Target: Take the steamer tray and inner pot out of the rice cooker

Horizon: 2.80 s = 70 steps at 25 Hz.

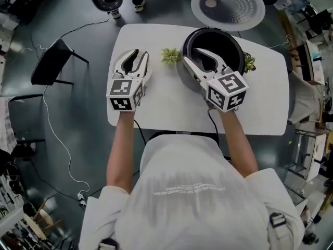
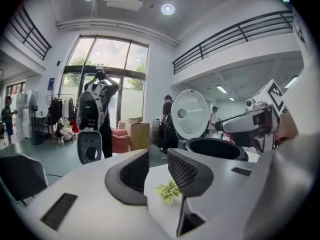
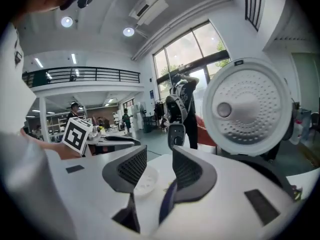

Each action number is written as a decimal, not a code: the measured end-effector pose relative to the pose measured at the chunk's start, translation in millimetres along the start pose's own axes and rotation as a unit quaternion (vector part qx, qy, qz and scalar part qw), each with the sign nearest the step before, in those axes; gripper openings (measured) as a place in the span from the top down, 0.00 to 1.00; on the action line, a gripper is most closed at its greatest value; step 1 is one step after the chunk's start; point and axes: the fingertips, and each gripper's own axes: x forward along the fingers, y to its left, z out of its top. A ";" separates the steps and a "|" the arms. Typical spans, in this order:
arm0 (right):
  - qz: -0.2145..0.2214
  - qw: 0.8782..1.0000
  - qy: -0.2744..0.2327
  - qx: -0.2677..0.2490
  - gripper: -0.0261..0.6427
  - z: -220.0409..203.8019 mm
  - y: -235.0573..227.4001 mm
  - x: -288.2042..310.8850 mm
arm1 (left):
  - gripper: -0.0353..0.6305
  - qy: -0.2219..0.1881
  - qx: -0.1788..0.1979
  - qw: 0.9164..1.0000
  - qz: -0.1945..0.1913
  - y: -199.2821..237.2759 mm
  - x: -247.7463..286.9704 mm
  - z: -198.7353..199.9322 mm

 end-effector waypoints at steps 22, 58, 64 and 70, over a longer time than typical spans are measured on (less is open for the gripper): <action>-0.202 0.977 -0.047 0.042 0.66 18.4 -177.6 -190.0 | 0.76 -0.031 0.108 0.989 -0.100 -160.0 70.7 93.0; -0.063 0.984 0.131 0.100 0.65 -78.5 -202.5 -109.0 | 0.69 0.230 0.061 0.969 -0.064 -147.0 115.8 -40.8; -0.061 0.984 0.133 0.104 0.66 -83.0 -204.5 -104.0 | 0.69 0.229 0.033 0.971 -0.064 -144.1 115.7 -44.5; -0.060 0.982 0.139 0.112 0.67 -87.1 -211.3 -103.1 | 0.69 0.220 0.029 0.973 -0.064 -145.1 120.6 -44.5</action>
